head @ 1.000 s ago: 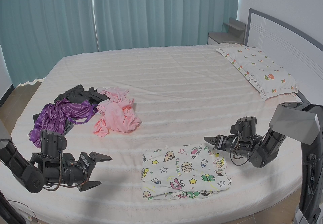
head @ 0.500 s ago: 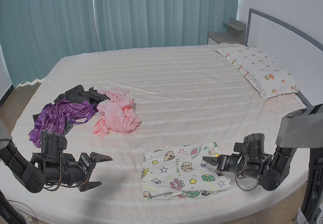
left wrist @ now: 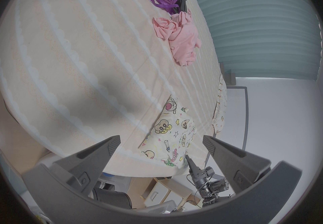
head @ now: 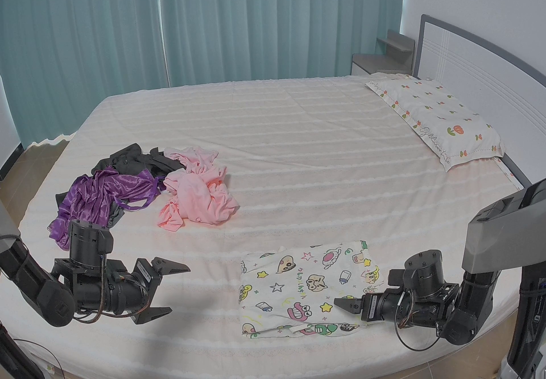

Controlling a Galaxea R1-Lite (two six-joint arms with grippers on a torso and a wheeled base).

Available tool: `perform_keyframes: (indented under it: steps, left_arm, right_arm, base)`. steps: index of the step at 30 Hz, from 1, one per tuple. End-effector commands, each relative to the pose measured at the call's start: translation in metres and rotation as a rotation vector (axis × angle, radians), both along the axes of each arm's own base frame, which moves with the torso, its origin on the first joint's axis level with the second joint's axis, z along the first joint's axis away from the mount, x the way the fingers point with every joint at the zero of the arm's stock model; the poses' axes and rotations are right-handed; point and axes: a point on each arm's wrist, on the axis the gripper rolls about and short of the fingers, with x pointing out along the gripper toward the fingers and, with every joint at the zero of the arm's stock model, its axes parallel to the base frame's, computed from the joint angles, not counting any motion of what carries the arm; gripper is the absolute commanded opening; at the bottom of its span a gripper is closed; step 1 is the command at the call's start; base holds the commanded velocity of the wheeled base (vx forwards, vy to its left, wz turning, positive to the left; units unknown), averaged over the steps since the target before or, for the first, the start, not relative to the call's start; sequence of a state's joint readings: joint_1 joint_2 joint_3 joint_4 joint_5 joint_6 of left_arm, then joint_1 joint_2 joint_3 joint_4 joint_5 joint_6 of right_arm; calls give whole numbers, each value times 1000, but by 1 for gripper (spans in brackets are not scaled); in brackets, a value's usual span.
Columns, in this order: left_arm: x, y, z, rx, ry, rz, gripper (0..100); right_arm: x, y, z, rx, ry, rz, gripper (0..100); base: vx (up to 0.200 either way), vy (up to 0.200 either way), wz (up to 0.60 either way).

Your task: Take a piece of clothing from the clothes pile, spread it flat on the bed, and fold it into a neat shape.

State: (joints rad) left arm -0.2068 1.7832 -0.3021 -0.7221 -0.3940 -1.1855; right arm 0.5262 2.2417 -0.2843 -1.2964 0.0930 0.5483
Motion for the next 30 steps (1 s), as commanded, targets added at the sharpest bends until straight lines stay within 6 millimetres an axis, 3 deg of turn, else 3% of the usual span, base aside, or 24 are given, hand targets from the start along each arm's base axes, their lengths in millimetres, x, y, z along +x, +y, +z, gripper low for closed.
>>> perform_keyframes:
  steps: [1,17,18,30]
  left_arm:
    - [0,0,0,0,1,0,100]
    - [-1,0,-1,1,2,-3,100]
    - [-1,0,-1,3,3,-2,100]
    - [-1,0,-1,2,5,-3,100]
  right_arm:
    - [-2,-2,-1,-11,6,-13,100]
    - [-12,-8,-8,-55,50,-76,100]
    - [-13,-8,-8,-58,53,-77,0]
    - [-18,-11,-9,-57,79,-88,0]
  base:
    - [0,0,0]
    - [0,0,0]
    - [0,0,0]
    - [0,0,0]
